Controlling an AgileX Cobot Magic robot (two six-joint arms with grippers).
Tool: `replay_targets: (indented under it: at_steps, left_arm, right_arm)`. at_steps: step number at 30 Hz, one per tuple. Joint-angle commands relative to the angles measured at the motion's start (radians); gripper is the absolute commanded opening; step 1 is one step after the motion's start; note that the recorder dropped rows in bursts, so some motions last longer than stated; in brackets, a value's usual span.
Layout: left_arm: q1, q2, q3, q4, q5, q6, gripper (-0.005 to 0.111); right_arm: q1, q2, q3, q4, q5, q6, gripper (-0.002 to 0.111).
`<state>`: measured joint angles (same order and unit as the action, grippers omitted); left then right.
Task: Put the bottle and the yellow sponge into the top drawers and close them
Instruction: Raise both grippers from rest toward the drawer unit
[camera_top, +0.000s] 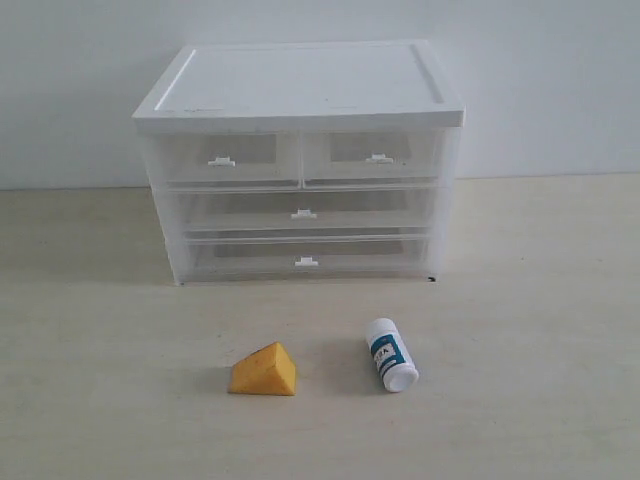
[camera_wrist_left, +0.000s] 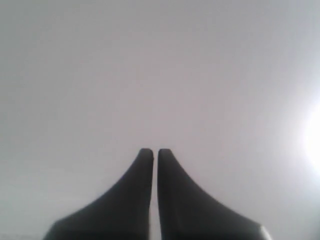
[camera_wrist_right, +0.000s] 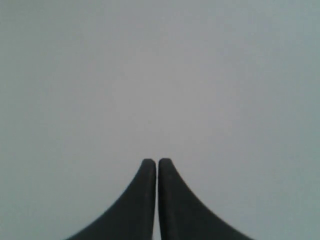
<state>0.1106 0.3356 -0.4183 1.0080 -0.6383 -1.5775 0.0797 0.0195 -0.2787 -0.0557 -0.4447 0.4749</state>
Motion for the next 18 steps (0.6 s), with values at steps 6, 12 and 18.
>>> replay_targets:
  at_steps: [6, 12, 18]
  left_arm:
    - [-0.005, 0.412, -0.136, 0.228, 0.099, -0.070, 0.004]
    - [-0.005, 0.748, -0.146, 0.170, -0.064, -0.078, 0.004]
    - [-0.005, 1.176, -0.235, -0.002, -0.371, 0.000, 0.004]
  right_arm:
    - [0.000, 0.257, -0.261, -0.032, 0.321, 0.005, 0.000]
    - [0.000, 0.489, -0.283, -0.032, 0.435, 0.046, 0.000]
    - [0.000, 0.823, -0.283, -0.032, 0.323, 0.039, 0.000]
